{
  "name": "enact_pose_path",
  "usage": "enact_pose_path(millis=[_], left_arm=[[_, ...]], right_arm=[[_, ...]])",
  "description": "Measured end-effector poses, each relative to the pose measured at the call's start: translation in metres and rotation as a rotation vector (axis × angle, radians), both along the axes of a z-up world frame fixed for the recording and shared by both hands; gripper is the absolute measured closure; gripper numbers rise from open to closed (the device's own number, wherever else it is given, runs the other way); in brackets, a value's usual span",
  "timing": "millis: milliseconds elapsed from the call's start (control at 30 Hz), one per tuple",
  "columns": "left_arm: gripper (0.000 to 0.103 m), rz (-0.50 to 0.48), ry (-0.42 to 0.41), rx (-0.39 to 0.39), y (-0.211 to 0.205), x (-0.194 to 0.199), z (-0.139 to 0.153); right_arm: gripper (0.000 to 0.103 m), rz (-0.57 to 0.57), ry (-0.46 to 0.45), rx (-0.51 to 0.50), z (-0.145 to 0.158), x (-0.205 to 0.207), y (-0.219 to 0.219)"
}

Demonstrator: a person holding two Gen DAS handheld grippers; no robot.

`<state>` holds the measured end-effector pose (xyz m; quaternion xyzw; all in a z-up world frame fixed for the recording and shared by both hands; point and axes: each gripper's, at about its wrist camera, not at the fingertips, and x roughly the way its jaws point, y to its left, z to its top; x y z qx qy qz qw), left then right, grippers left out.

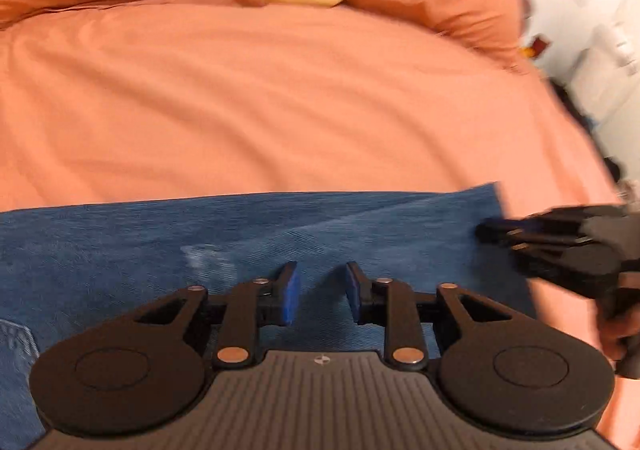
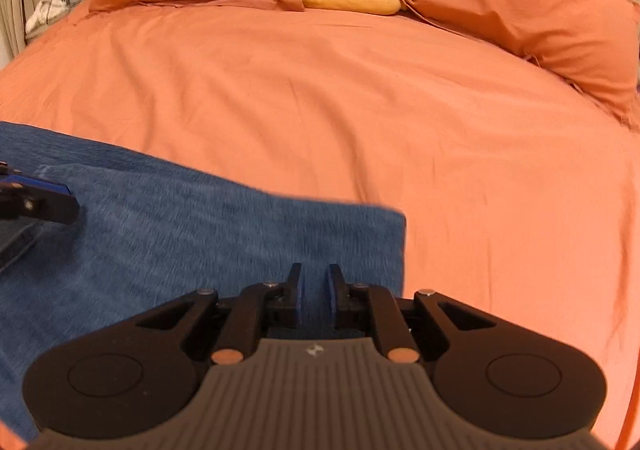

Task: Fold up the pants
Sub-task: 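Open both grippers and release the folded jeans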

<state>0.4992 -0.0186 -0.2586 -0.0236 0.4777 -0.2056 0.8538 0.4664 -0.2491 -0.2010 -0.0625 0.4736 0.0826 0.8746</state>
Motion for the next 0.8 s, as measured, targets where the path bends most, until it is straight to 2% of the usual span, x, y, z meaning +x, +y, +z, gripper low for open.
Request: enact_pose_path(millis=[67, 100, 200, 300, 433, 500, 533, 667, 800], left_arm=[[0.096, 0.029, 0.021, 0.047, 0.005, 0.012, -0.013], [0.097, 0.042, 0.027, 0.052, 0.011, 0.015, -0.018], [0.096, 0.053, 0.069, -0.013, 0.025, 0.025, -0.027], [0.096, 0.065, 0.089, -0.042, 0.030, 0.032, -0.029], [0.097, 0.088, 0.107, -0.034, 0.030, 0.025, -0.018], [0.094, 0.047, 0.105, -0.020, 0.031, 0.011, -0.007], [0.091, 0.021, 0.105, -0.023, 0.032, 0.002, -0.002], [0.090, -0.058, 0.111, -0.043, 0.040, -0.042, 0.016], [0.090, -0.088, 0.105, -0.021, 0.042, -0.076, 0.020]], right_arm=[[0.095, -0.007, -0.003, -0.010, -0.004, 0.011, 0.002], [0.095, -0.014, 0.001, -0.008, -0.007, 0.016, 0.002], [0.097, -0.039, 0.027, 0.015, -0.017, 0.030, 0.000], [0.097, -0.081, 0.044, 0.057, -0.024, 0.039, -0.004], [0.096, -0.083, 0.044, 0.039, -0.017, 0.035, 0.000], [0.087, -0.060, 0.033, 0.043, -0.006, 0.027, 0.003], [0.086, -0.037, 0.033, 0.055, -0.001, 0.020, 0.005], [0.085, 0.029, 0.038, 0.063, 0.016, -0.022, 0.011], [0.085, 0.025, 0.026, 0.068, 0.024, -0.079, 0.008]])
